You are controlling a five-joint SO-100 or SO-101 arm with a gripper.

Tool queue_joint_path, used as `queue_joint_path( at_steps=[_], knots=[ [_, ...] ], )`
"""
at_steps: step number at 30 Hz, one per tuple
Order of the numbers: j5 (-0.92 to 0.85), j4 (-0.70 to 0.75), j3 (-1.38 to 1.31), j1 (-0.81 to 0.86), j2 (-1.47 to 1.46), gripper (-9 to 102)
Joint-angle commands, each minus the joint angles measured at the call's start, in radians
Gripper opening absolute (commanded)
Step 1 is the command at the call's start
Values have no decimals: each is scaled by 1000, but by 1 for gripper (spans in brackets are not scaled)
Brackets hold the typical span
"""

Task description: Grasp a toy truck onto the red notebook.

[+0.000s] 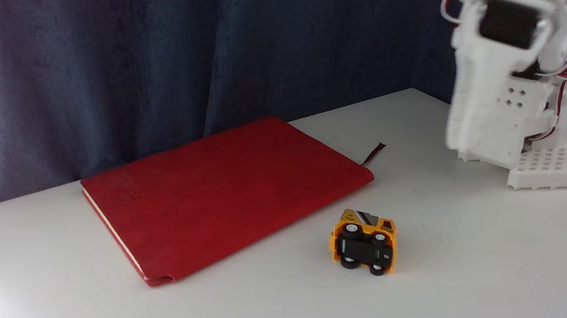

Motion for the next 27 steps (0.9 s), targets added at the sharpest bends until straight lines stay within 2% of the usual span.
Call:
queue_joint_path(
  at_steps=[1,7,13,22,27],
  knots=[
    [-8,18,-84,-64,-69,16],
    [-115,-92,-78,6,-152,19],
    [-121,-249,-138,141,-313,20],
    [-87,-262,-290,114,-583,21],
    [-54,-295,-360,160,-704,21]
  ],
)
